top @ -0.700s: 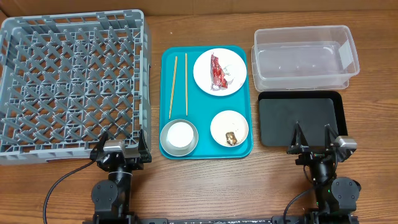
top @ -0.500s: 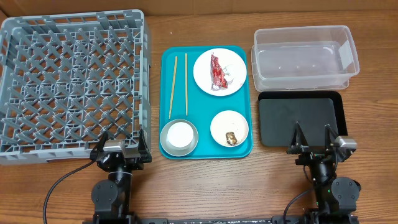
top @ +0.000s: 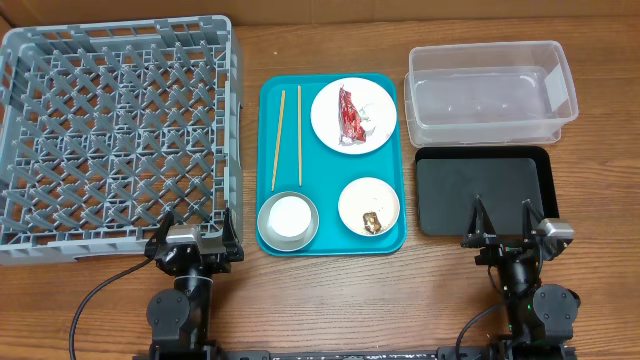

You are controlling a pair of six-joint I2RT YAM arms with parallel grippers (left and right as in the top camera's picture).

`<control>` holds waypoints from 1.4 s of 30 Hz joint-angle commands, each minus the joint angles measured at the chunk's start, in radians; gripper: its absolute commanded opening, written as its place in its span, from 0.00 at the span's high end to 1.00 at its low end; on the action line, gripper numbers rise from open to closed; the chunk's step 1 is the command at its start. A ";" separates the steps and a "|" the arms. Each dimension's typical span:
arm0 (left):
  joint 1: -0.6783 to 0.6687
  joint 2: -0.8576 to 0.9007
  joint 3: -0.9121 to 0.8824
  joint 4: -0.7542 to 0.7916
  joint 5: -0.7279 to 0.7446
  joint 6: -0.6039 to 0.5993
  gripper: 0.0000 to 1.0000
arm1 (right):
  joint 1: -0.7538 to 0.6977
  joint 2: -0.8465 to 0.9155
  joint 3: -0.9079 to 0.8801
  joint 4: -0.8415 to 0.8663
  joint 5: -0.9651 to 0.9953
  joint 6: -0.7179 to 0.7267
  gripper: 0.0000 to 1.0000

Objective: Sort waste into correct bins and load items into the dishwasher
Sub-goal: 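Raise both arms and move the right gripper over the white plate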

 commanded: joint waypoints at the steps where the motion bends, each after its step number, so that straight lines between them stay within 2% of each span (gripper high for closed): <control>1: 0.010 -0.004 -0.003 0.006 -0.028 0.017 0.00 | -0.007 -0.005 -0.010 0.006 0.009 -0.003 0.00; 4: 0.010 -0.004 -0.003 0.011 -0.092 0.060 0.00 | -0.007 -0.005 -0.010 0.008 0.009 -0.003 0.00; 13: 0.010 -0.004 -0.003 0.028 -0.085 0.066 0.00 | -0.007 -0.005 -0.010 0.010 -0.033 0.016 0.00; 17: 0.010 -0.004 -0.003 0.053 0.011 0.045 0.00 | -0.007 -0.005 -0.010 0.056 -0.158 0.076 0.00; 22: 0.010 -0.004 0.034 0.224 0.175 0.028 0.00 | -0.007 -0.005 0.054 0.072 -0.272 0.076 0.00; 26: 0.010 0.023 0.182 0.133 0.187 -0.020 0.00 | -0.007 0.021 0.228 0.018 -0.277 0.077 0.00; 30: 0.010 0.154 0.424 -0.101 0.196 -0.062 0.00 | -0.007 0.151 0.483 -0.146 -0.295 0.076 0.00; 34: 0.010 0.370 0.687 -0.313 0.243 -0.067 0.00 | -0.007 0.389 0.787 -0.387 -0.312 0.076 0.00; 39: 0.010 0.671 1.028 -0.512 0.476 -0.068 0.00 | -0.007 0.742 1.174 -0.755 -0.316 0.066 0.00; 42: 0.010 0.812 1.194 -0.625 0.565 -0.067 0.00 | -0.007 0.930 1.367 -0.940 -0.317 0.050 0.00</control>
